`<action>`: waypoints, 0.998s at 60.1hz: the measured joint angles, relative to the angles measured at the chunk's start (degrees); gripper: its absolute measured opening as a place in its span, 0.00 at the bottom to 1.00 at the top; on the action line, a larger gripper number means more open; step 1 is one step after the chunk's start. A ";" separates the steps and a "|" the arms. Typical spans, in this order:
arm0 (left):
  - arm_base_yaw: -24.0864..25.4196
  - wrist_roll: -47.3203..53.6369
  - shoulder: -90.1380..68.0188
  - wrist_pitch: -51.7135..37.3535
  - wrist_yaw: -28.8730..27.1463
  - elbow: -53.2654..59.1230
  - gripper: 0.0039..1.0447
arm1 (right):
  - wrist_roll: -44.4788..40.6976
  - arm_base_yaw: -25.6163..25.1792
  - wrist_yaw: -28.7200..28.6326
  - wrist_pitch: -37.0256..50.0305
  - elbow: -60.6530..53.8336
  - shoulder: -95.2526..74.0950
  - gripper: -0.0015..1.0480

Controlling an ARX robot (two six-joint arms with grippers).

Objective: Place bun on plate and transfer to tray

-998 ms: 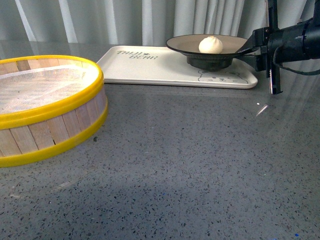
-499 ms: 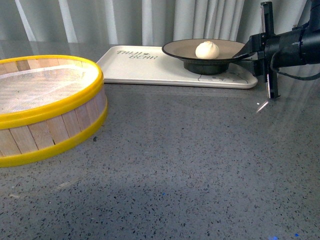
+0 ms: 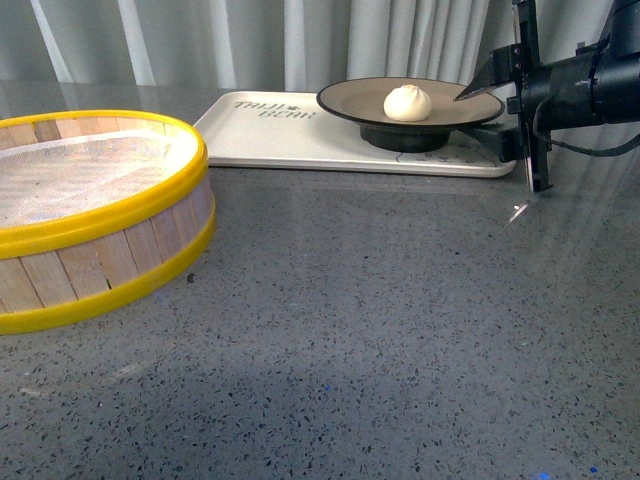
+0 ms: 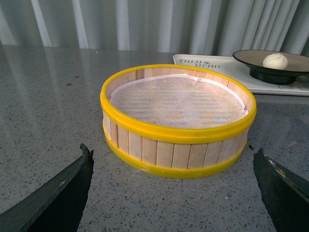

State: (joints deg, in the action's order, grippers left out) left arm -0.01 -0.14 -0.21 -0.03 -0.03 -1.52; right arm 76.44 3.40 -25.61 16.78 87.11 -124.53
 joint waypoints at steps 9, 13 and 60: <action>0.00 0.00 0.00 0.00 0.00 0.00 0.94 | 0.07 -0.31 0.02 0.20 -0.15 0.50 0.56; 0.00 0.00 0.00 0.00 0.00 0.00 0.94 | 0.15 -0.50 0.48 -0.35 -0.33 1.25 0.66; 0.00 0.00 0.00 0.00 0.00 0.00 0.94 | -23.37 -9.49 28.76 -3.67 -28.72 38.99 0.92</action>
State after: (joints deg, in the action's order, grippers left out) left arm -0.01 -0.14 -0.21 -0.03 -0.03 -1.52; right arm 53.08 -6.09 3.16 13.10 58.39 -85.54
